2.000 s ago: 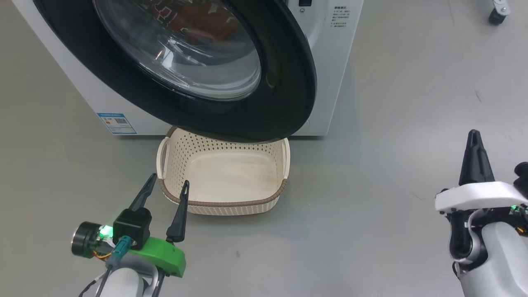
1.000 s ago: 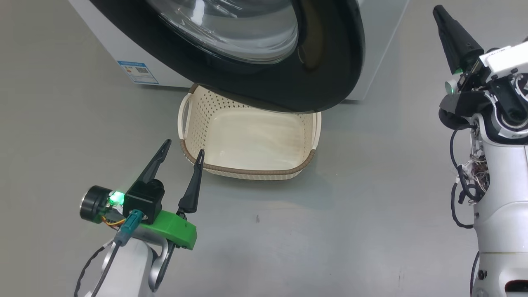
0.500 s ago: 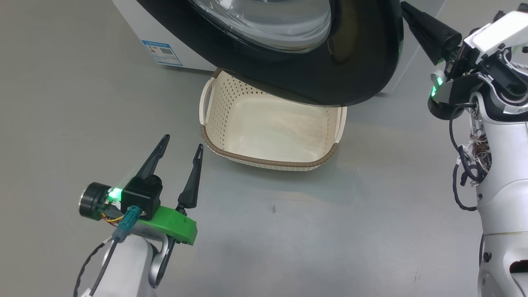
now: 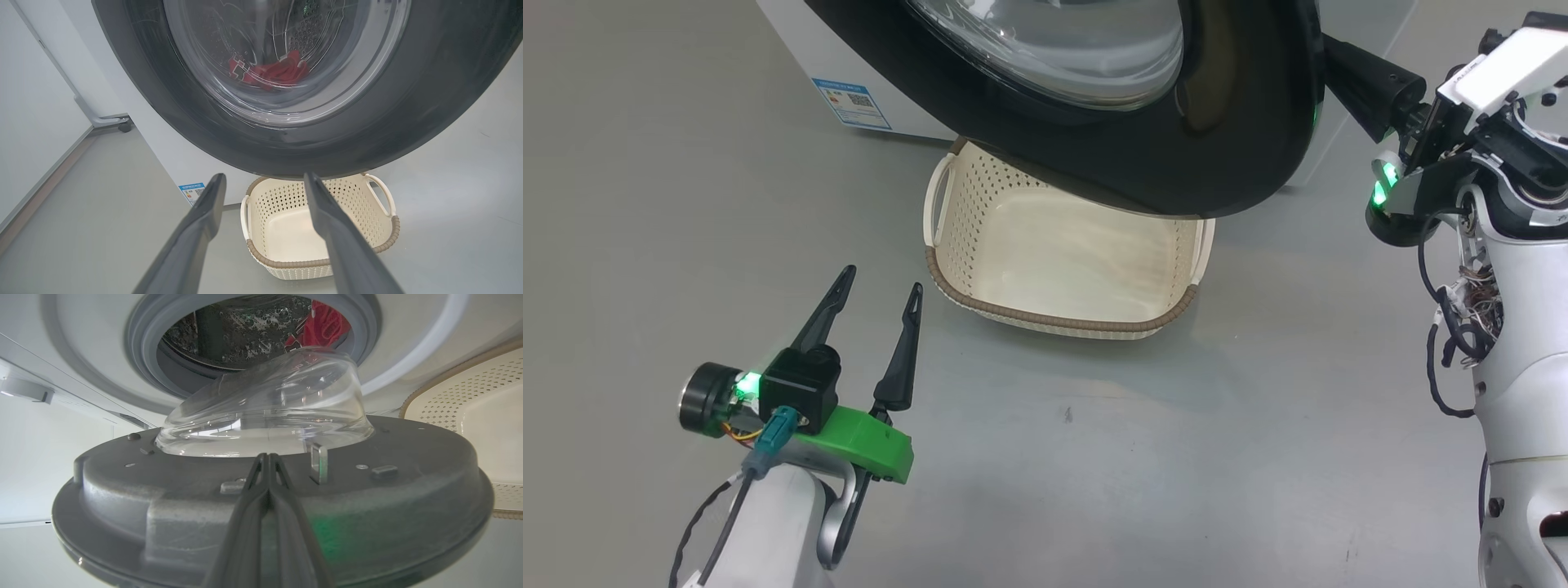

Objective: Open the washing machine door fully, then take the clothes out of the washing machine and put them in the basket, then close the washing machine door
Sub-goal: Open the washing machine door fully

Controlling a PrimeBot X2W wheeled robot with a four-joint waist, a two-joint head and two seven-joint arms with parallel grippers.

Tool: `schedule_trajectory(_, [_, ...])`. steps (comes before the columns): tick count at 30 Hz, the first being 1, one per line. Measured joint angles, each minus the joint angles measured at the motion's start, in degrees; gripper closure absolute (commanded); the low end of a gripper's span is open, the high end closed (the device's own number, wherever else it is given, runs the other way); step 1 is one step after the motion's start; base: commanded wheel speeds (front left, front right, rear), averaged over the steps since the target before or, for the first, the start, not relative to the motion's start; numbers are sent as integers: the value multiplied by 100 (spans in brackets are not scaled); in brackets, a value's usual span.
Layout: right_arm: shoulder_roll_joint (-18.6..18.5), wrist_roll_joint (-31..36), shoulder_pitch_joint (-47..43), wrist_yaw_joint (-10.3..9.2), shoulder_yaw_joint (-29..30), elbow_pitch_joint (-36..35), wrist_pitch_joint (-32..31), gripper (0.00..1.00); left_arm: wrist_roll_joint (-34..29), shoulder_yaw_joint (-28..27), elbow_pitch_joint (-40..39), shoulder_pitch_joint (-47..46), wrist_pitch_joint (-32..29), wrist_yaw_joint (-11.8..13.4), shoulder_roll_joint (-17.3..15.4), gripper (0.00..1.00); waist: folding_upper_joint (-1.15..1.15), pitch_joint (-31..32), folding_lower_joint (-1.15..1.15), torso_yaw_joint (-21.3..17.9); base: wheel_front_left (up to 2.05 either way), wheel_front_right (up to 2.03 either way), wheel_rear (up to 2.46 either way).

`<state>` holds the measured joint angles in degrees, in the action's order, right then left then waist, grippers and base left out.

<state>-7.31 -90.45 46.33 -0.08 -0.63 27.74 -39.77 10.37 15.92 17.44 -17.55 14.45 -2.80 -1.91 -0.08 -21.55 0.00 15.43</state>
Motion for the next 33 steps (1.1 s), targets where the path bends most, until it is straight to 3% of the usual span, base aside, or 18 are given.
schedule_trajectory(16, [122,-49,-366,410,-523,-16,-590,100,105,21,49,55,0,53,1,0,0,310,0,-68,0,0,0])
schedule_trajectory(33, [331,-357,-1080,532,-1226,-211,-851,100,99,0,127,307,0,82,0,0,0,816,0,-108,0,0,0])
